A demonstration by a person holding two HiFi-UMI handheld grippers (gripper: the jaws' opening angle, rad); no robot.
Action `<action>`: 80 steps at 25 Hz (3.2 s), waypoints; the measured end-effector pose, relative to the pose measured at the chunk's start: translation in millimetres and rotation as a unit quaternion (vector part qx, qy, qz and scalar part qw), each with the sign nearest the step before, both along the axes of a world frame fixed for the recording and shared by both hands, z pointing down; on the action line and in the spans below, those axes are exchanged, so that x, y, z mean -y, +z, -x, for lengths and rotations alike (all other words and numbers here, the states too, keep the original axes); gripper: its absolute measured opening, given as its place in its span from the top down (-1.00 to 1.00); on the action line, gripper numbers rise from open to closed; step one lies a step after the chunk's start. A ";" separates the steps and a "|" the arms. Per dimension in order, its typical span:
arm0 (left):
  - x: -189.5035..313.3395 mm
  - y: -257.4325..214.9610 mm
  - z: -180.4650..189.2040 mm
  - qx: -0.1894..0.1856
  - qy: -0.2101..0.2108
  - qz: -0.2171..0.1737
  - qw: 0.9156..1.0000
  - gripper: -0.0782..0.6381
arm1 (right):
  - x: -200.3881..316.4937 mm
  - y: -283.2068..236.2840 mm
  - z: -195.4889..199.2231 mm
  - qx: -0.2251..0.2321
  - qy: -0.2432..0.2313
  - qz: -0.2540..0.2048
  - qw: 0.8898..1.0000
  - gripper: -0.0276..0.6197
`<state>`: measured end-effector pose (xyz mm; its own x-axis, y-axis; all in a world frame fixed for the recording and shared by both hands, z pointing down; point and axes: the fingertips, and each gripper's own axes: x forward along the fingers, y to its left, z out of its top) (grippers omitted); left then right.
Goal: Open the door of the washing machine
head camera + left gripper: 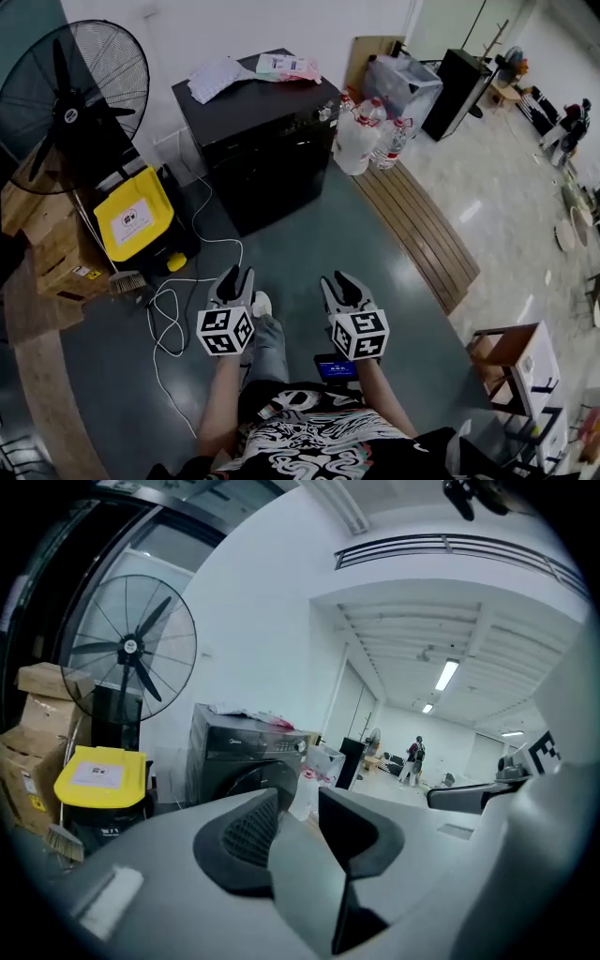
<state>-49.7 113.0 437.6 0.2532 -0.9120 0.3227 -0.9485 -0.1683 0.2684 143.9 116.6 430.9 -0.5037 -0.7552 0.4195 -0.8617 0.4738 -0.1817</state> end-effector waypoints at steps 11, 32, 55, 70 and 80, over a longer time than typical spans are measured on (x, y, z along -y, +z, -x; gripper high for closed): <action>232.3 118.3 85.5 0.050 0.106 0.092 0.989 0.39 | 224.3 70.3 102.4 -0.061 0.030 0.073 0.995 0.52; 387.1 285.7 80.4 0.126 0.170 0.166 0.963 0.26 | 304.8 171.0 118.4 -0.065 -0.004 0.146 0.987 0.55; 402.9 311.5 68.5 0.169 0.207 0.204 0.942 0.47 | 330.7 201.4 119.7 -0.032 0.023 0.173 0.984 0.62; 296.6 303.9 -48.8 0.084 0.348 0.207 0.911 0.48 | 357.1 241.9 121.9 -0.064 0.108 0.221 0.967 0.23; 293.9 296.7 -13.3 0.037 0.295 0.213 0.931 0.32 | 328.9 244.3 74.3 -0.114 0.124 0.212 0.963 0.50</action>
